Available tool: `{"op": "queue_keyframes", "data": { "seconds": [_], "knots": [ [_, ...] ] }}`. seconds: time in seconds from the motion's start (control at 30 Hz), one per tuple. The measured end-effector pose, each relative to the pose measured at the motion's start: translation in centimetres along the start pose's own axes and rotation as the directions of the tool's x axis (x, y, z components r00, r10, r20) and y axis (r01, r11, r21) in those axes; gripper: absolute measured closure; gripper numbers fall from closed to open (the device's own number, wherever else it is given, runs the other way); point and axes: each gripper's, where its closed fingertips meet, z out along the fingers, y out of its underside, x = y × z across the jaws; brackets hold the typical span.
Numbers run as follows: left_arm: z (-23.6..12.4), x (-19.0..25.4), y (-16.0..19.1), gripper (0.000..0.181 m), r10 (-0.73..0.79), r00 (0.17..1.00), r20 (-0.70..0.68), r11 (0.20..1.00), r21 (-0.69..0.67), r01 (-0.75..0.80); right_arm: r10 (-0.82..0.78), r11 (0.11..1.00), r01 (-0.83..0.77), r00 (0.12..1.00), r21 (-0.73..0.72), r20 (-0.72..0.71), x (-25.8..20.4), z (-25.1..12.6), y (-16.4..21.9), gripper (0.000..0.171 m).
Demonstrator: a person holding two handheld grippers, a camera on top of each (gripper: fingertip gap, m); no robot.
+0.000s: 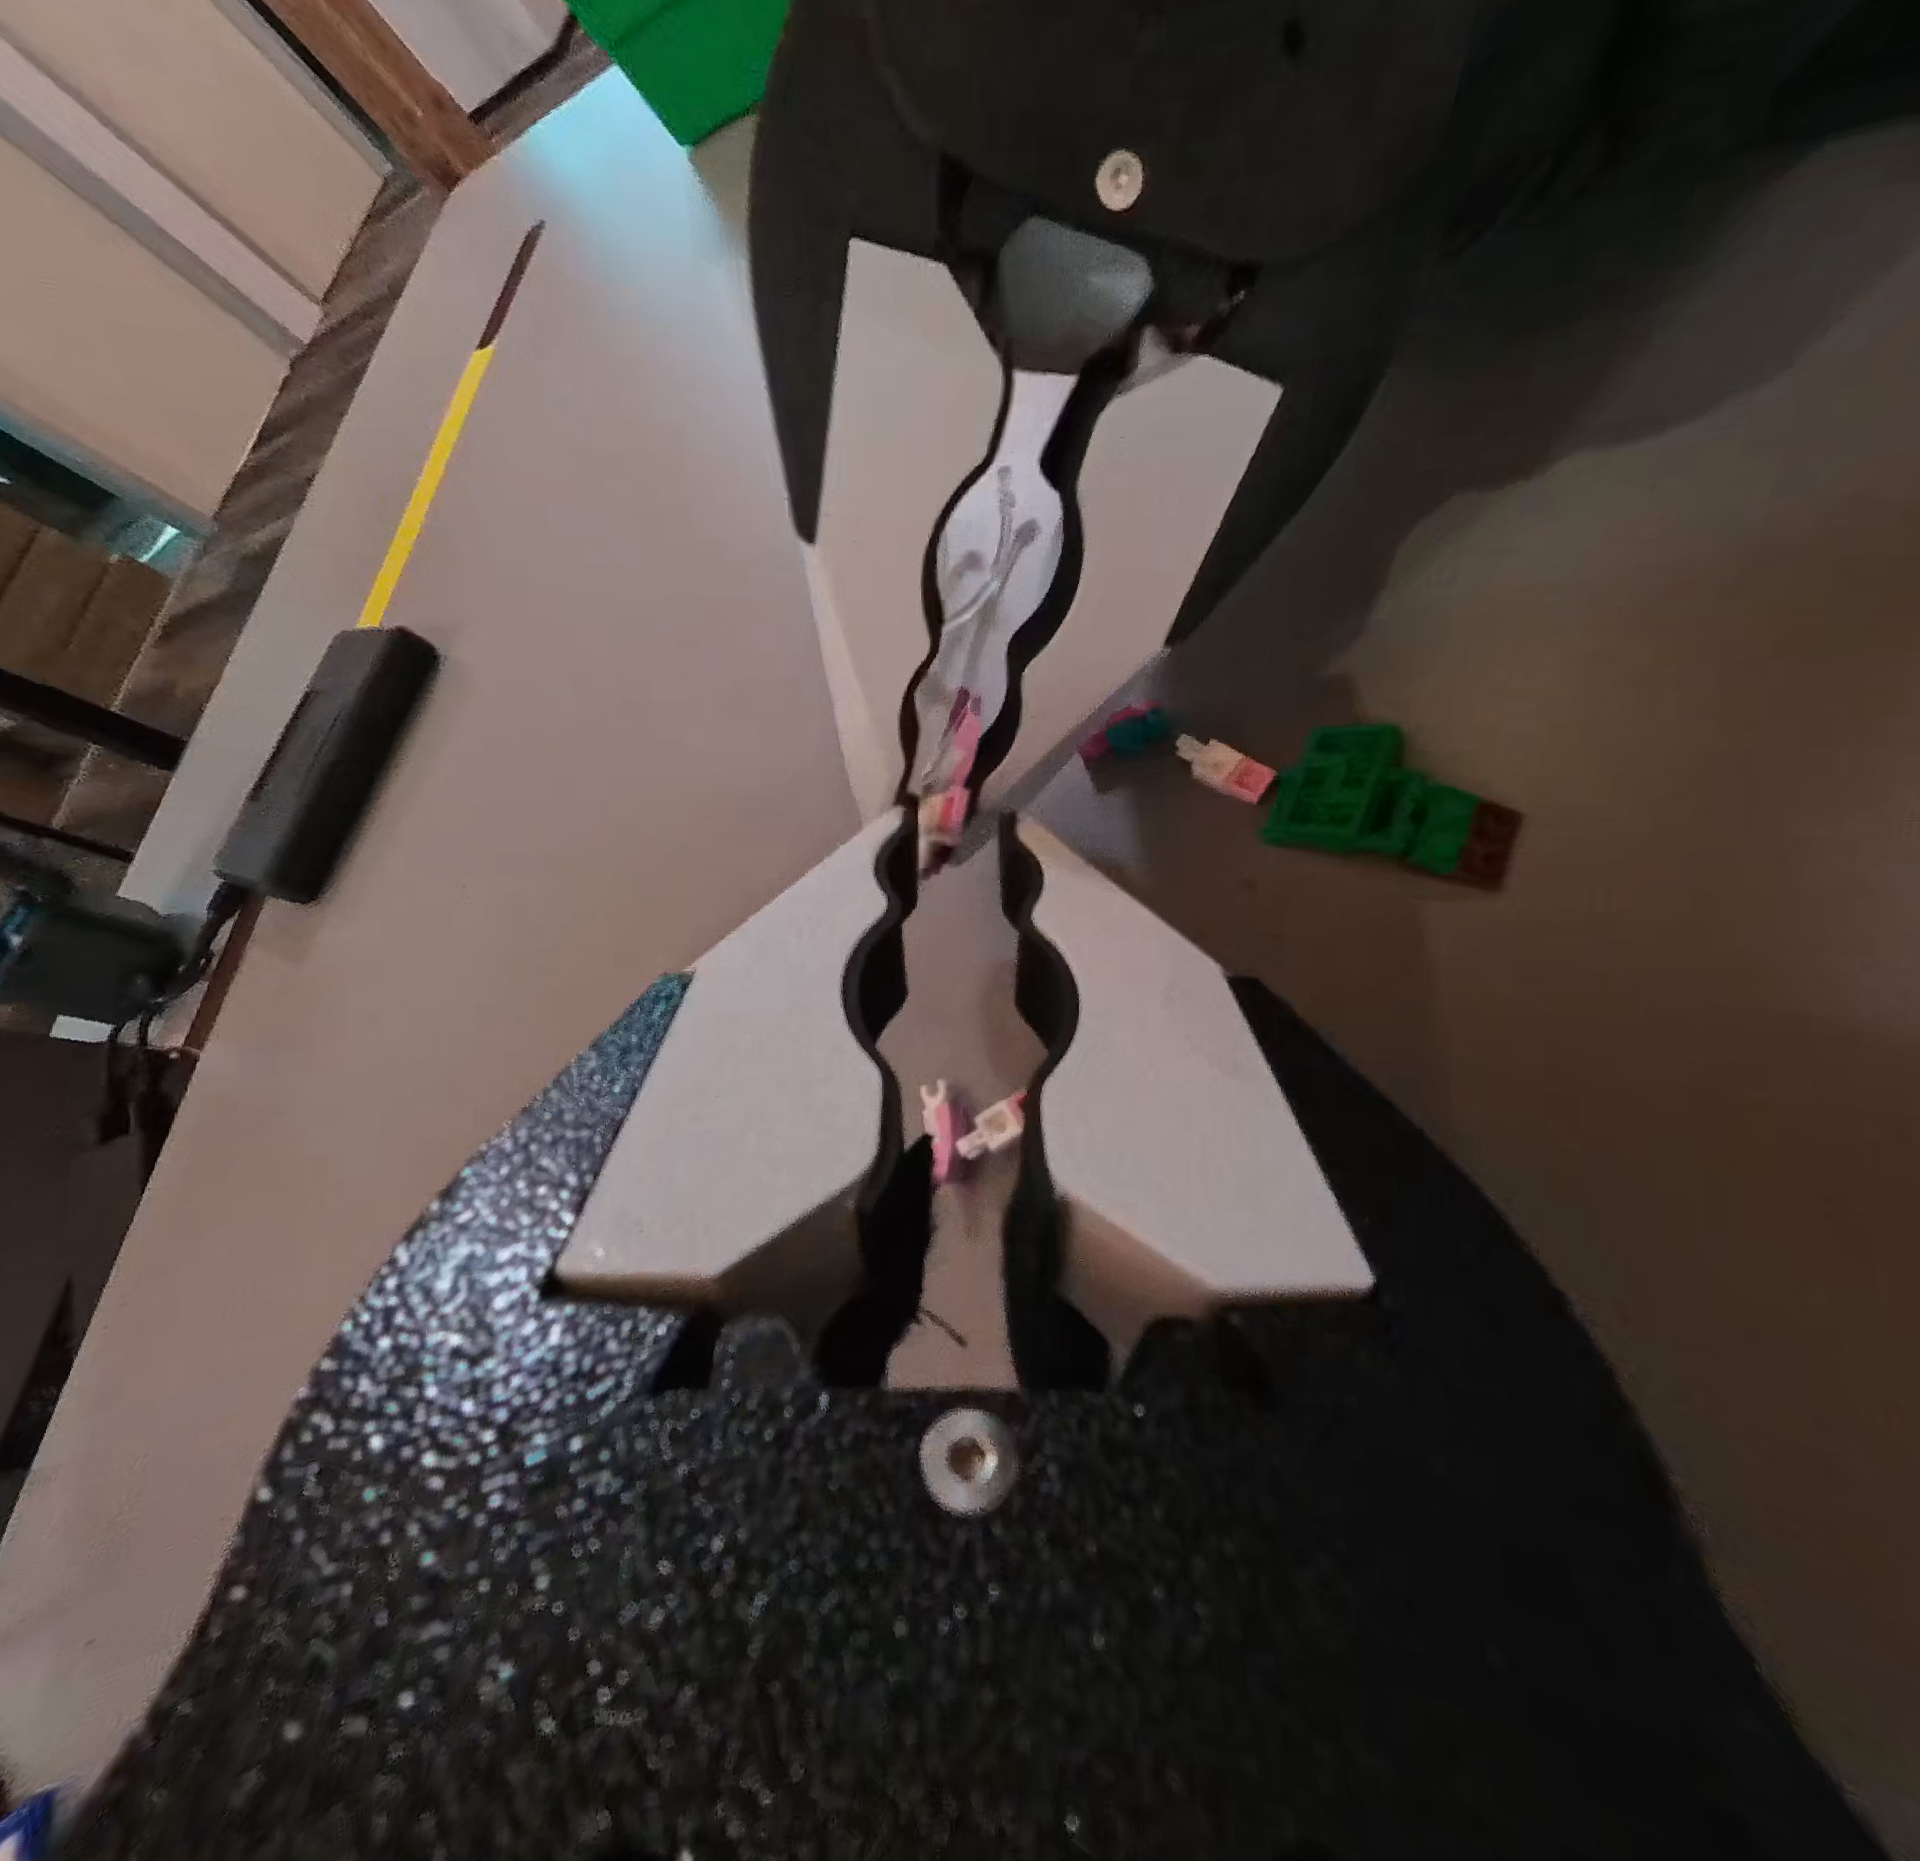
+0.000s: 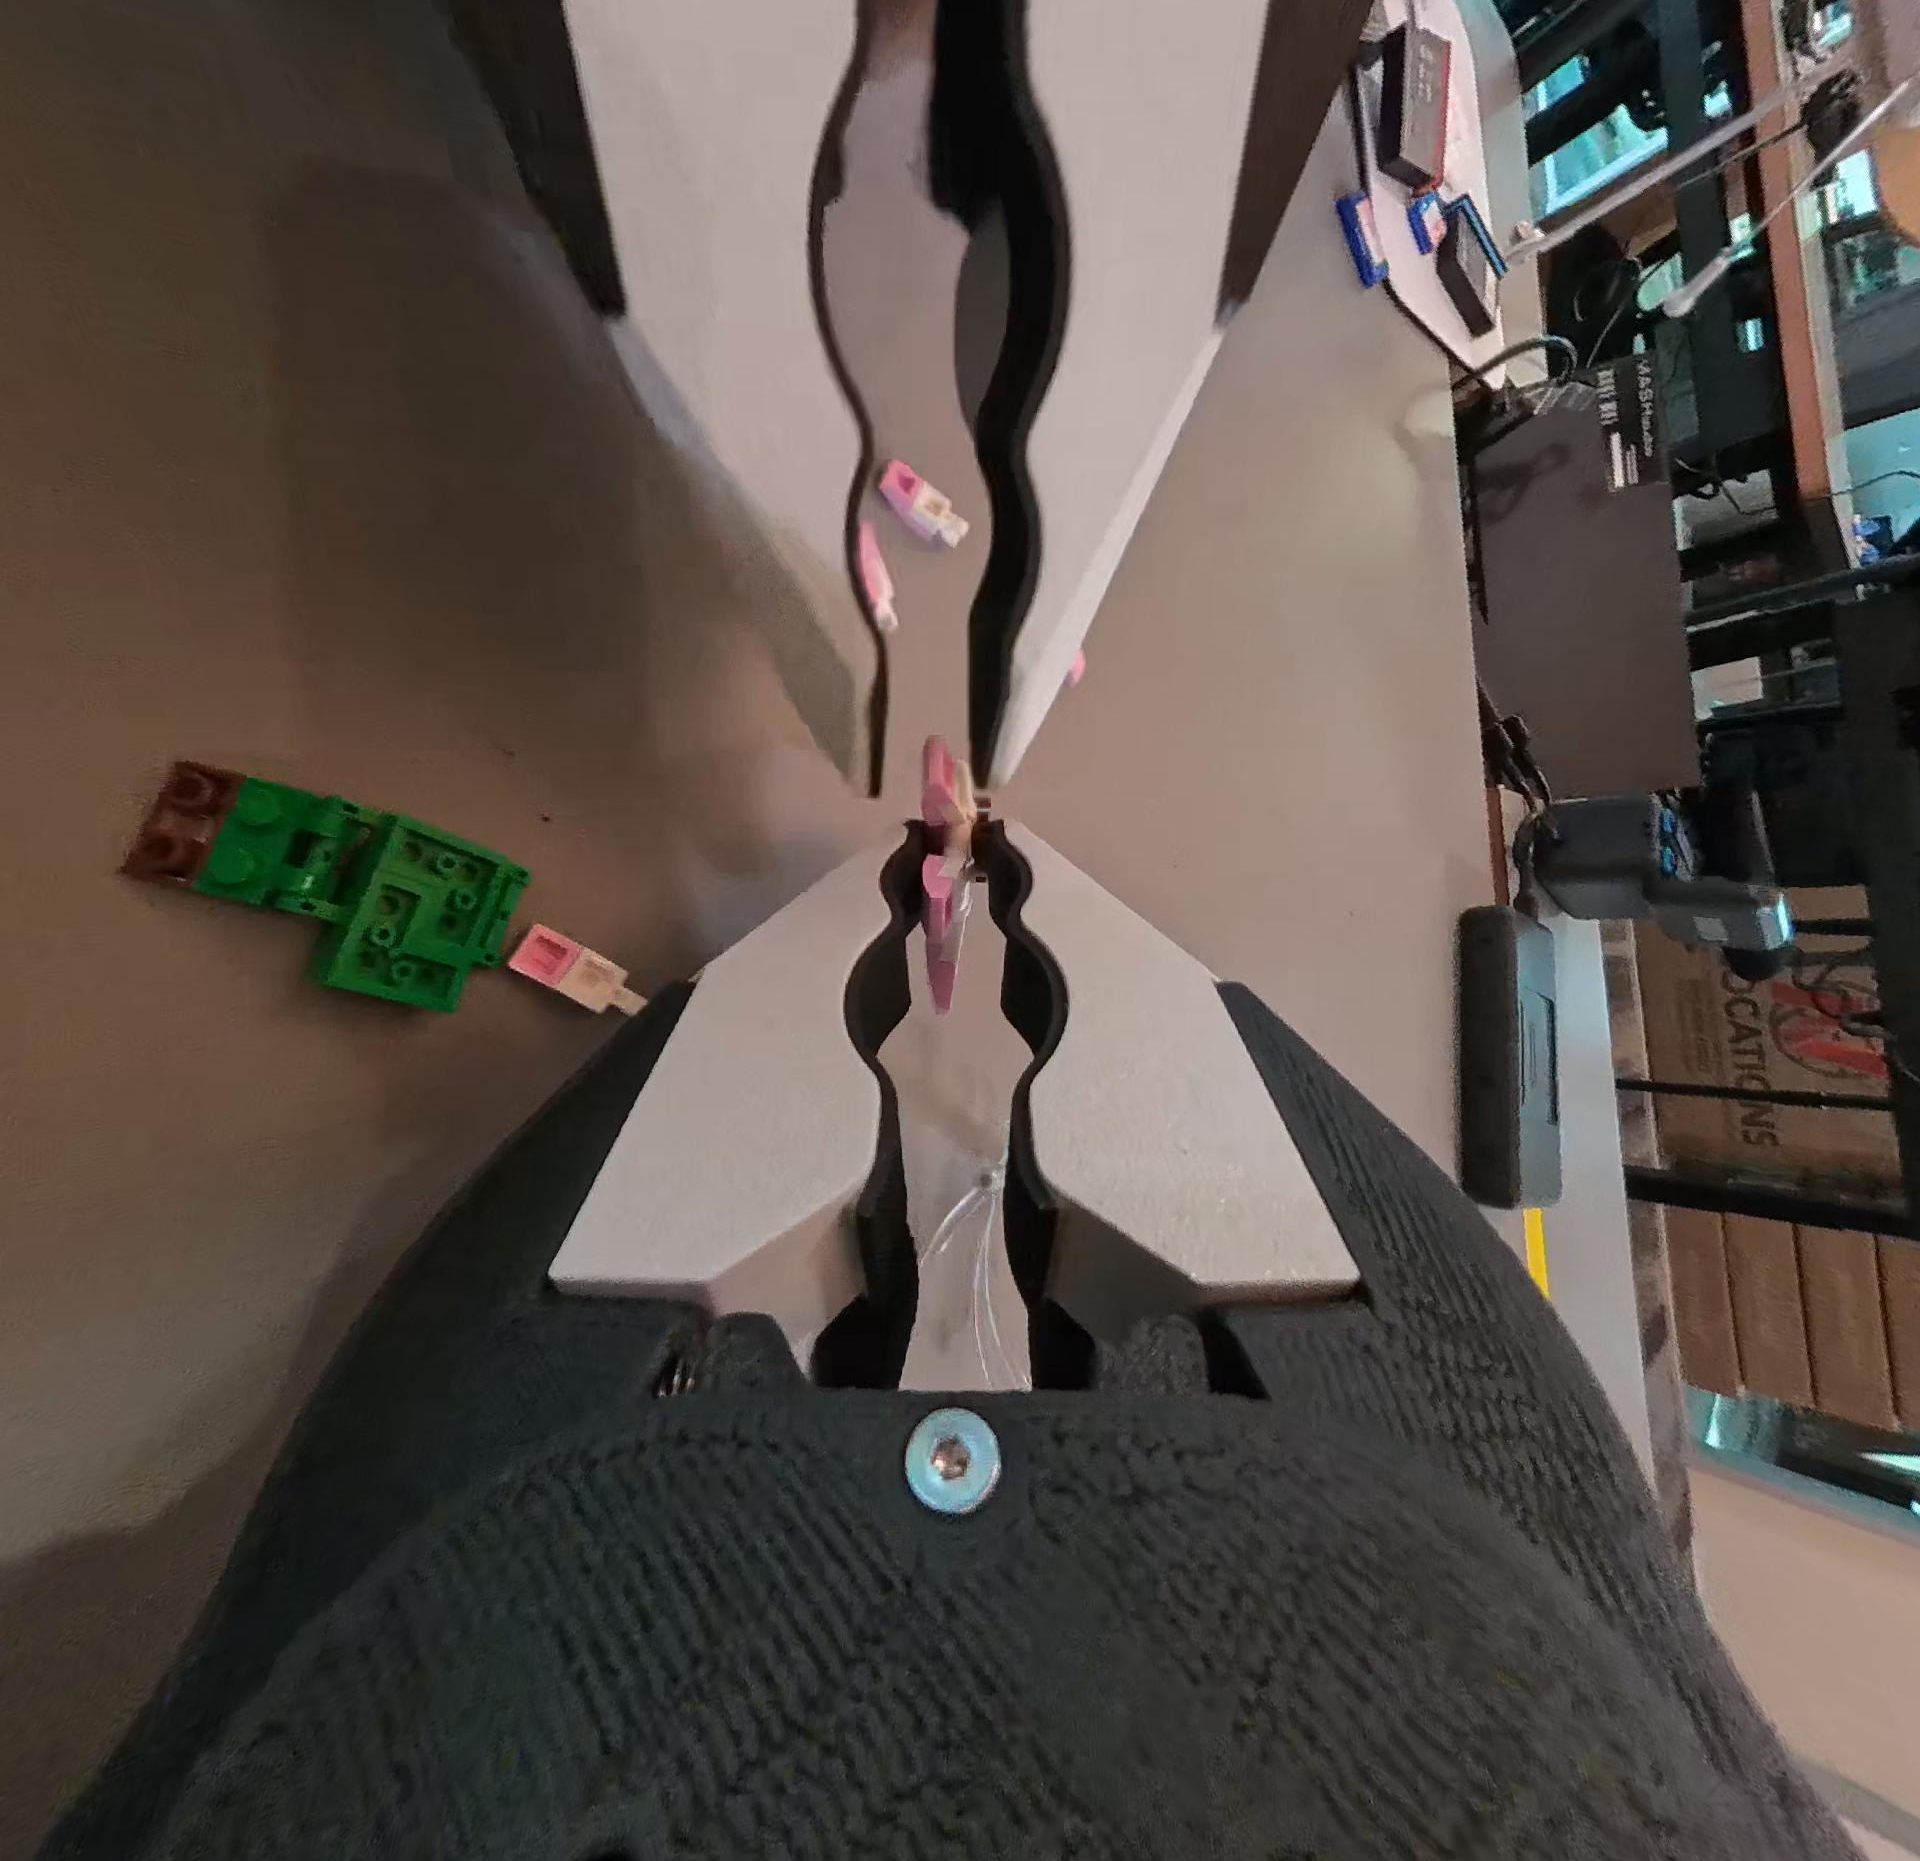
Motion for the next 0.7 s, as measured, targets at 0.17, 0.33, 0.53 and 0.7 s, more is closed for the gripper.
{"op": "queue_keyframes", "data": {
  "seconds": [0.17, 0.33, 0.53, 0.7],
  "knots": [
    [0.6, 0.3, 0.2, 0.175, 0.056, 0.998, 0.015, 0.998, -0.034, -0.055, -0.035, 0.999, 0.035, 0.999, -0.012, 0.007, -0.5, 0.2, -0.1, 0.162],
    [-0.6, -1.0, -1.4, 0.178, 0.168, 0.974, 0.153, 0.986, -0.027, -0.165, 0.017, 0.997, -0.011, 0.997, 0.072, -0.075, 1.5, -1.1, -1.3, 0.161],
    [-2.7, -2.7, -3.3, 0.178, 0.160, 0.944, 0.290, 0.977, 0.093, -0.194, 0.089, 0.989, -0.061, 0.973, 0.136, -0.211, 4.3, -3.1, -2.1, 0.161],
    [-8.3, -6.8, -4.9, 0.179, -0.062, 0.893, 0.446, 0.947, 0.310, -0.089, 0.406, 0.913, -0.378, 0.874, 0.151, -0.269, 8.7, -5.5, 3.6, 0.162]
  ]
}}
